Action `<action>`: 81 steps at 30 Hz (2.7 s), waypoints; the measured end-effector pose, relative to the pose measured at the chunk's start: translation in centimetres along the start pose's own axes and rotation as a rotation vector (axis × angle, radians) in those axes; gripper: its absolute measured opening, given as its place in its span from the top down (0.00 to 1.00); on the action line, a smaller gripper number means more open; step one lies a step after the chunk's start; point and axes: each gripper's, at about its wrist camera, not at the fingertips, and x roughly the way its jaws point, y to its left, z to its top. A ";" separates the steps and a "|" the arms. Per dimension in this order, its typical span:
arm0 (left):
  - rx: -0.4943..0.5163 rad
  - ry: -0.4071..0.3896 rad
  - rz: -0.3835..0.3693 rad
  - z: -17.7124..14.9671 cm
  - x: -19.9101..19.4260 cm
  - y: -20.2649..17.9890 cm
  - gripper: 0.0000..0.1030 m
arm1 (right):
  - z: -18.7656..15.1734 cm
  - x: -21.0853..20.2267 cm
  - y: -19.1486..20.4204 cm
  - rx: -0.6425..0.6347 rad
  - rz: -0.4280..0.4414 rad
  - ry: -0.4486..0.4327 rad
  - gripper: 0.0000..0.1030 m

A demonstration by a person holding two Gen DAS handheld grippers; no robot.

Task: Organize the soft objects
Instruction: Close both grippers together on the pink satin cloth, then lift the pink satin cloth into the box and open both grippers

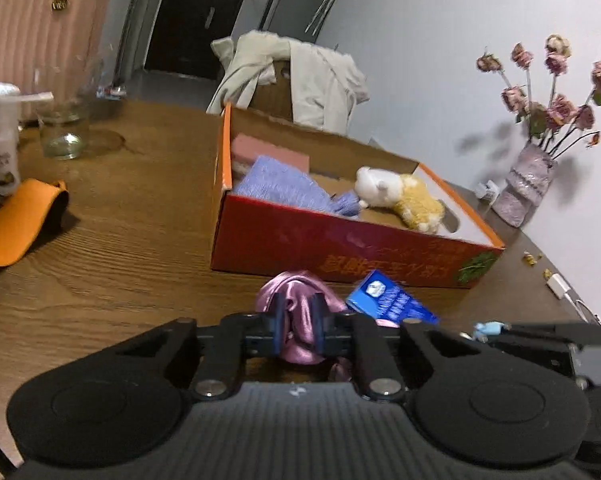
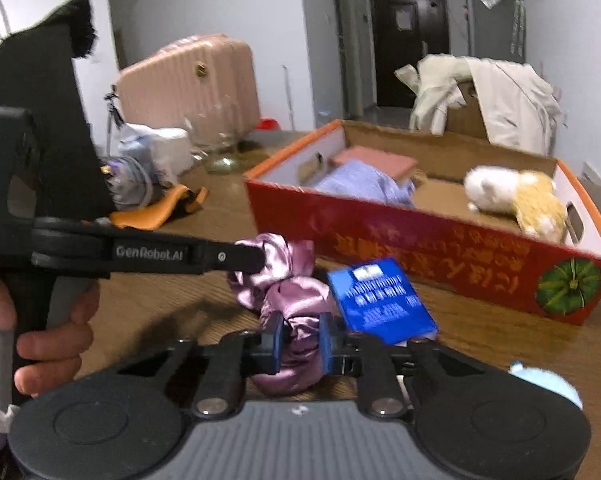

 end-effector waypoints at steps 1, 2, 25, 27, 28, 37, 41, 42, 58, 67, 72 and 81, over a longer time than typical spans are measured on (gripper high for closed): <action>-0.004 -0.012 -0.001 -0.1 -1.1 -0.3 0.87 | 0.2 -0.7 0.4 -0.017 -0.002 -0.021 0.84; -0.006 -0.024 0.003 -0.2 -2.0 -0.7 0.87 | 0.5 -1.4 0.8 -0.034 -0.002 -0.040 0.84; -0.032 -0.043 0.094 -15.4 -17.5 -5.0 0.88 | -11.2 -11.6 6.7 0.106 0.084 -0.017 0.77; -0.006 -0.072 0.093 -15.7 -18.2 -5.3 0.85 | -11.6 -11.4 6.1 0.155 0.100 -0.028 0.77; 0.020 -0.086 0.091 -15.9 -18.4 -5.5 0.79 | -11.8 -11.3 5.8 0.168 0.104 -0.026 0.77; 0.161 -0.074 0.142 -16.1 -16.4 -5.5 0.46 | -12.4 -10.3 5.5 0.175 0.095 0.004 0.78; 0.232 -0.081 0.095 -16.0 -16.1 -5.4 0.47 | -12.1 -10.2 5.0 0.187 0.093 0.004 0.79; 0.248 -0.080 0.088 -16.1 -16.1 -5.4 0.46 | -12.1 -10.2 4.9 0.190 0.095 0.004 0.79; 0.252 -0.078 0.059 -14.1 -15.0 -5.3 0.81 | -11.0 -9.9 4.2 0.215 0.147 -0.031 0.85; 0.202 -0.132 -0.035 -7.8 -14.0 -6.2 0.82 | -6.6 -12.1 2.1 0.199 0.134 -0.147 0.88; 0.158 -0.127 -0.105 0.6 -8.2 -6.7 0.82 | 0.4 -11.3 -2.0 0.101 0.072 -0.212 0.88; -0.023 0.088 -0.058 13.7 10.3 -5.2 0.82 | 14.8 2.2 -13.9 0.140 -0.018 -0.063 0.89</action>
